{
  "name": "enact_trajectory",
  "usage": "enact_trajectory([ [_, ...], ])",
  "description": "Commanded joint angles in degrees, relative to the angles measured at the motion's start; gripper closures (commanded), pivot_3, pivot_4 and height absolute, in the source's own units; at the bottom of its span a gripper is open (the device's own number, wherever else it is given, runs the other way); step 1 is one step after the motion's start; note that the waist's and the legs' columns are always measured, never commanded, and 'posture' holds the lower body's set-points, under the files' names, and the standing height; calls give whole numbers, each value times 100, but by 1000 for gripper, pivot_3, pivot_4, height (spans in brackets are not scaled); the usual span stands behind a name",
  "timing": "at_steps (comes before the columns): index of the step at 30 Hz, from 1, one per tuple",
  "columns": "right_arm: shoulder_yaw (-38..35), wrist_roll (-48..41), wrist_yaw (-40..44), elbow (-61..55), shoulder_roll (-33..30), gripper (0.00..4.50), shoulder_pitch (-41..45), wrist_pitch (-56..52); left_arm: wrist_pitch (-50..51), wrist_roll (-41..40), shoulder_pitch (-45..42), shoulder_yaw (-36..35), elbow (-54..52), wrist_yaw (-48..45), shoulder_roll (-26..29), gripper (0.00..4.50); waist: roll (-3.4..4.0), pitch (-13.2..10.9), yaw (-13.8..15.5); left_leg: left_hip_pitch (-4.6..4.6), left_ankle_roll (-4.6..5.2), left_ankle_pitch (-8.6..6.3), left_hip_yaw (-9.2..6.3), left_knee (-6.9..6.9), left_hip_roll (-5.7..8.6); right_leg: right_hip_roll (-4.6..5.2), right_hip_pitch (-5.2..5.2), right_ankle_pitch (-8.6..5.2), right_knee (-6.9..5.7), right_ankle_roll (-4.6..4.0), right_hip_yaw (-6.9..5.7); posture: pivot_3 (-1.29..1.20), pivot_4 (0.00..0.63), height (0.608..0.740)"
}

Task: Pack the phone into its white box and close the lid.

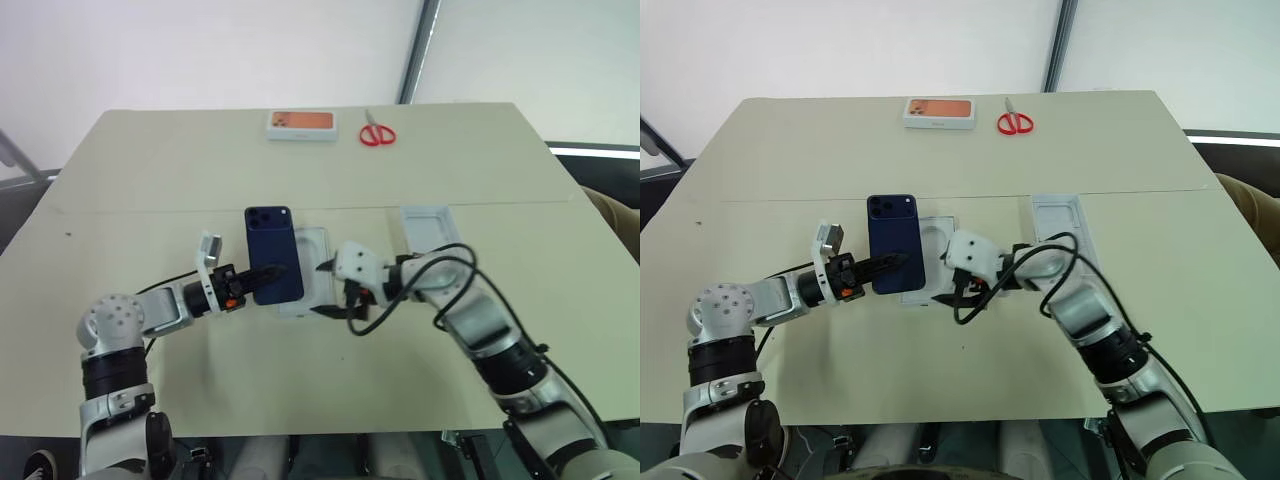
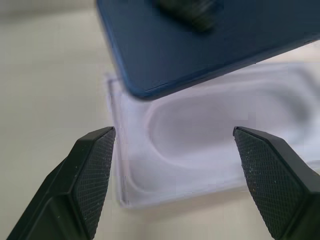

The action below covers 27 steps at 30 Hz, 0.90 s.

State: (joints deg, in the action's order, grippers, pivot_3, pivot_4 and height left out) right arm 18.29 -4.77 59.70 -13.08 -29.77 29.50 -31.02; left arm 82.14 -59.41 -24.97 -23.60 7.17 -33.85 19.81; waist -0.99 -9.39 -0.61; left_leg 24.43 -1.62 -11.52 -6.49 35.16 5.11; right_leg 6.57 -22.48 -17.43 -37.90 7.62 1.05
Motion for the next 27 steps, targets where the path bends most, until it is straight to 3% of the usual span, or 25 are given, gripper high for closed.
enact_trajectory([
  [1,-392,-181,158,-54,-473,566,-241,159,-158,101,-134,347,139,-203,-32,4500,0,0,9,0,0,0,0,0,1,0,0,0,1,0,0,0,150,740],
  [10,-324,-158,-101,71,-518,566,-297,288,-320,446,-536,849,800,-388,-37,4500,-2,-1,-21,1,1,0,8,-2,1,4,-4,0,1,0,3,0,150,740],
  [12,-303,-161,-150,59,-478,527,-315,285,-285,464,-599,826,916,-307,-82,3517,-2,-1,-15,2,1,0,8,-1,3,6,-4,0,1,1,3,0,150,740],
  [13,-300,-169,-165,54,-469,527,-319,282,-273,470,-610,849,925,-332,-77,3311,-2,-1,-9,1,1,0,7,-1,2,6,-3,0,1,1,2,0,150,740],
  [19,-268,-146,-229,139,-453,527,-287,335,-284,522,-565,888,743,-348,15,443,1,1,-6,-4,1,0,5,4,2,6,5,0,-1,1,-1,0,150,740],
  [27,-200,-139,-228,217,-398,527,-218,396,-221,486,-575,959,383,-332,156,443,0,0,-23,-3,1,0,4,0,-1,2,1,0,-1,1,0,0,150,740],
])
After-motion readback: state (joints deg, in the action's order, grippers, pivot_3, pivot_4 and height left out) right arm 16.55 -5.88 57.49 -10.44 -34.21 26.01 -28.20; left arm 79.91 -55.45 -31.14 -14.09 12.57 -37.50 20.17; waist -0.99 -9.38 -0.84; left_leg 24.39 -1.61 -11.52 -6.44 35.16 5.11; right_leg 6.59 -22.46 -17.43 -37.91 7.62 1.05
